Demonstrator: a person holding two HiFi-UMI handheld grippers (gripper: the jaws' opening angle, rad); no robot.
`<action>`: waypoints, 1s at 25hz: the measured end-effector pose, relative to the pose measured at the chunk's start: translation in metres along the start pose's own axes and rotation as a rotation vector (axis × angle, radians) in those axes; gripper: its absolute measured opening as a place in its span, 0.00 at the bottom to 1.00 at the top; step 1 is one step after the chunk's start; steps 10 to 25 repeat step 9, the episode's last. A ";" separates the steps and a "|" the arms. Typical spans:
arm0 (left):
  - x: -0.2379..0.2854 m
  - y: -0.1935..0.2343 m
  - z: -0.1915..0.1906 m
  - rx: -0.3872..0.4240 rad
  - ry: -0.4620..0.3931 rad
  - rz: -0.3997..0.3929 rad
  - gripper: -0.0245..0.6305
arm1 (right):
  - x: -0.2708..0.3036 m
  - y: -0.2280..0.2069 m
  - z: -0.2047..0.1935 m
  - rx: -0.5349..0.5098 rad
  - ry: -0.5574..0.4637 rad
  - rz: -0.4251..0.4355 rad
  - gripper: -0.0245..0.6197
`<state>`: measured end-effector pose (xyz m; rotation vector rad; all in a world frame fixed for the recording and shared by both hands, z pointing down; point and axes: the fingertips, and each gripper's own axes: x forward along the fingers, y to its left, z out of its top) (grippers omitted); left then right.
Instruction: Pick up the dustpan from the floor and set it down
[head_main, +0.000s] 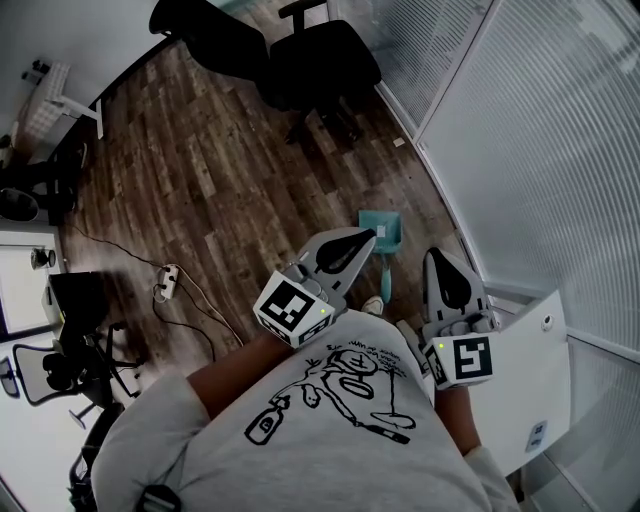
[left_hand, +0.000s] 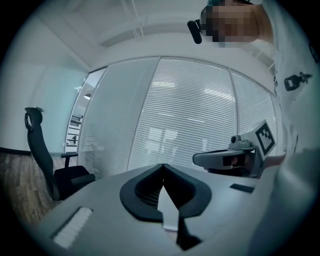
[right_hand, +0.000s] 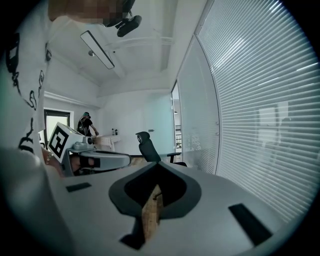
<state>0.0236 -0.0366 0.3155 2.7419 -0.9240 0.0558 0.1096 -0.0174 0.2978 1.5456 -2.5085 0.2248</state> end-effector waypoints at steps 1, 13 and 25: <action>-0.001 0.000 0.000 -0.003 -0.001 0.002 0.04 | 0.000 0.001 -0.001 0.003 0.002 -0.001 0.05; 0.002 0.000 -0.003 -0.010 0.002 0.001 0.04 | 0.004 0.000 -0.001 0.010 0.004 0.006 0.05; 0.002 0.000 -0.003 -0.010 0.002 0.001 0.04 | 0.004 0.000 -0.001 0.010 0.004 0.006 0.05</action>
